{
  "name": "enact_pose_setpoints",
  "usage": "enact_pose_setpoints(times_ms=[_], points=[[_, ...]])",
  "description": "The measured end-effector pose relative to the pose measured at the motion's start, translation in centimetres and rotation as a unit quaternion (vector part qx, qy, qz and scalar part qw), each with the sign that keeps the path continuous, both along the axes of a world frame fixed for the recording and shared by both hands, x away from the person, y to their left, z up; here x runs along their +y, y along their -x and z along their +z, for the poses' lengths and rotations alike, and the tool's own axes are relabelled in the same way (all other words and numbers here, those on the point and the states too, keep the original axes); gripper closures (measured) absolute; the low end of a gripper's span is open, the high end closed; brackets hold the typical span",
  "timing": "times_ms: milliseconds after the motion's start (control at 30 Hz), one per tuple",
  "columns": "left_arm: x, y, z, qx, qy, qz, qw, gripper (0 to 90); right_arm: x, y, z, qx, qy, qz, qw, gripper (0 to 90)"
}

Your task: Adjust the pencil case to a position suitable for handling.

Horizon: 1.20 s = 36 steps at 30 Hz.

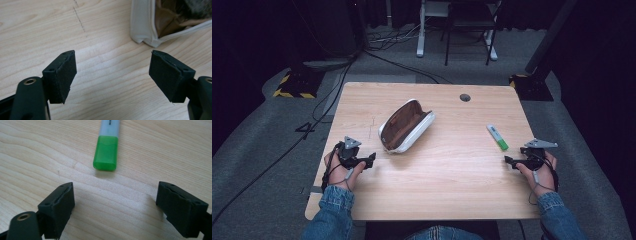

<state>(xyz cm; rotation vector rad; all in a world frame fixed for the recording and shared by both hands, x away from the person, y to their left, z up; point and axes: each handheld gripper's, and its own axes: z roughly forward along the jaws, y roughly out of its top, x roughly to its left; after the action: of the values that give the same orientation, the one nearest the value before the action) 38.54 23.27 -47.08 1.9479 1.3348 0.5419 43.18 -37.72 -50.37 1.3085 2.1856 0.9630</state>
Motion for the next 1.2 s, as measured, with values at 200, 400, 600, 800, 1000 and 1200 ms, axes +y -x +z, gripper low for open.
enact_pose_setpoints(times_ms=[200, 400, 600, 800, 1000, 1200], points=[[-0.5, -0.2, 1.2, -0.019, 0.017, -0.009, 0.9996, 22.6, 0.0, 0.0, 0.0, 0.0, 0.0, 0.0, 1.0, 15.5], [-1.1, -0.7, 2.3, -0.042, 0.032, -0.002, 0.9986, 22.7, 0.0, 0.0, 0.0, -0.001, 0.0, 0.0, 1.0, 15.5], [-1.6, -1.3, 3.0, -0.06, 0.042, -0.006, 0.9973, 22.3, 0.0, 0.0, 0.0, -0.001, 0.0, 0.0, 1.0, 15.5], [-2.3, -2.1, 3.6, -0.091, 0.054, -0.005, 0.9944, 21.1, 0.0, 0.0, 0.0, -0.001, 0.0, 0.0, 1.0, 15.5], [-2.9, -2.7, 3.7, -0.104, 0.058, 0.0, 0.9929, 21.5, 0.0, 0.0, 0.0, -0.001, 0.0, 0.0, 1.0, 15.6], [-3.6, -3.8, 3.4, -0.103, 0.067, -0.007, 0.9924, 21.5, 0.0, 0.0, 0.0, -0.001, 0.0, 0.0, 1.0, 15.5]])
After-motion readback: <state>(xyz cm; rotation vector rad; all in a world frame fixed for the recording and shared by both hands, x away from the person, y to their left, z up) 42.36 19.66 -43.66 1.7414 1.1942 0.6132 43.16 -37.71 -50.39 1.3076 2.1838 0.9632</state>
